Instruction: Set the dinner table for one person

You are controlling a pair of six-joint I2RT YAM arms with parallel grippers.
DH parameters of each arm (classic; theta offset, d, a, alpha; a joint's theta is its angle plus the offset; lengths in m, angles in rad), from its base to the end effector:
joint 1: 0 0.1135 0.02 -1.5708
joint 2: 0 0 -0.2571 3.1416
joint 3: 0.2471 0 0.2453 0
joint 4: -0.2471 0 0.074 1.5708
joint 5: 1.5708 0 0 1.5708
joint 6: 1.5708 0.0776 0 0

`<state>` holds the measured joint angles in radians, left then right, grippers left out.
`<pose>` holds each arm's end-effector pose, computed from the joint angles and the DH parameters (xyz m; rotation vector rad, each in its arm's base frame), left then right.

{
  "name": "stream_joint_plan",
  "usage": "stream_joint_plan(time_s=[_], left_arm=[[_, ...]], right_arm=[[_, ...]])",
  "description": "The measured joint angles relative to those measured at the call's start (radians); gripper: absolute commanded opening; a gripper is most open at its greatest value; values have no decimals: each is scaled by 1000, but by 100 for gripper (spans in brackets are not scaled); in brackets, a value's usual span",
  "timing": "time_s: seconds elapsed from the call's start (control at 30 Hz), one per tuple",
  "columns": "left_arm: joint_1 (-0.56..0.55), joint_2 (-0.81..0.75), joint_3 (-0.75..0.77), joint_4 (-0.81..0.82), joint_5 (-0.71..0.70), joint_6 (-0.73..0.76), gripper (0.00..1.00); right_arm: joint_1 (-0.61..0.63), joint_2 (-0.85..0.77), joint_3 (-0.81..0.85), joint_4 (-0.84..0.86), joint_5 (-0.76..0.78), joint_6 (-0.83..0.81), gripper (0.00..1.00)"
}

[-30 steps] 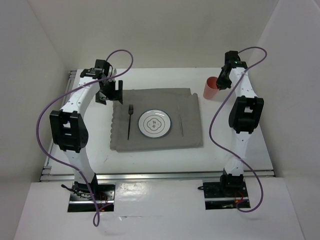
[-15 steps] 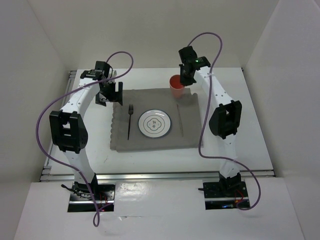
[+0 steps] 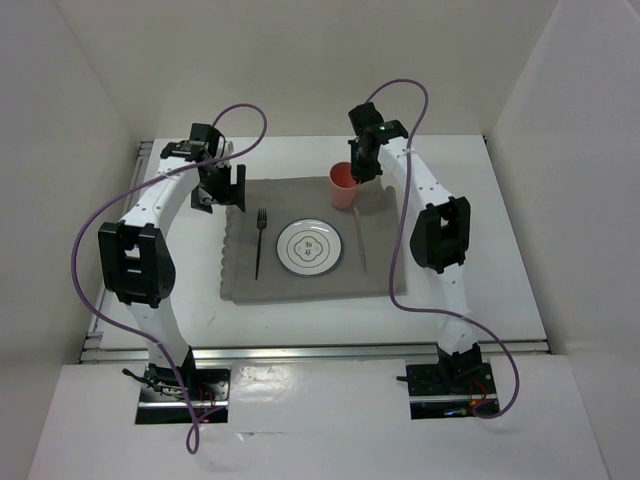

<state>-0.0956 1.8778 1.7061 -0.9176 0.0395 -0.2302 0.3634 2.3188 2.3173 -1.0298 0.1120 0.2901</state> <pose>0.4103 -0.0424 0.2427 -0.1665 2.6632 -0.1583 0.4802 0.1733 0.2320 -0.0549 2.5940 0.0925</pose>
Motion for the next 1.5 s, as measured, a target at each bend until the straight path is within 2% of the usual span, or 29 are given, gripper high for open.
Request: stream_joint_plan(time_s=[0.07,0.1,0.13,0.17,0.3,0.4,0.53,0.57,0.6,0.63,0.67,0.77,0.87,1.0,1.17,1.23,1.37,1.5], left_arm=[[0,-2,-6,3,0,0,94],[0,-2,-8,2,0,0,94],[0,-2,-10,3,0,0,94],[0,-2,-11,3,0,0,94],[0,-2,-11,3,0,0,94],[0,-2,-11,3,5,0,94],[0,-2,-11,3,10,0,94],[0,-2,-11,3,11,1,94],[0,-2,-12,3,11,5,94],[0,-2,-12,3,11,14,94],[0,-2,-12,3,11,17,94],[0,-4,-12,3,10,19,94],[0,-8,-12,5,-2,21,94],[0,-18,-12,4,-38,28,94],[13,-90,-25,1,-109,80,94],[32,-160,-77,12,-161,111,94],[75,-347,-296,50,-365,200,94],[115,-474,-514,18,-439,249,94]], right_arm=[[7,6,0,0,0,0,0],[10,10,0,0,-1,0,7],[10,13,0,0,-3,0,8],[11,18,0,0,-5,0,18],[12,22,-1,6,-14,1,33],[12,22,-1,22,-21,2,54],[12,20,-1,49,-31,-2,62],[12,19,-1,55,-31,-2,67],[12,16,-1,60,-31,-3,79],[12,12,-1,64,-28,-2,81],[12,3,-2,69,-23,-6,100],[12,-52,-18,86,-9,-13,100],[12,-183,-88,108,21,-15,100],[6,-473,-275,148,35,-14,100],[-20,-904,-630,179,16,46,100],[-33,-1049,-809,173,3,92,100],[-36,-1262,-1170,142,-64,193,100],[-37,-1378,-1341,82,-134,258,100]])
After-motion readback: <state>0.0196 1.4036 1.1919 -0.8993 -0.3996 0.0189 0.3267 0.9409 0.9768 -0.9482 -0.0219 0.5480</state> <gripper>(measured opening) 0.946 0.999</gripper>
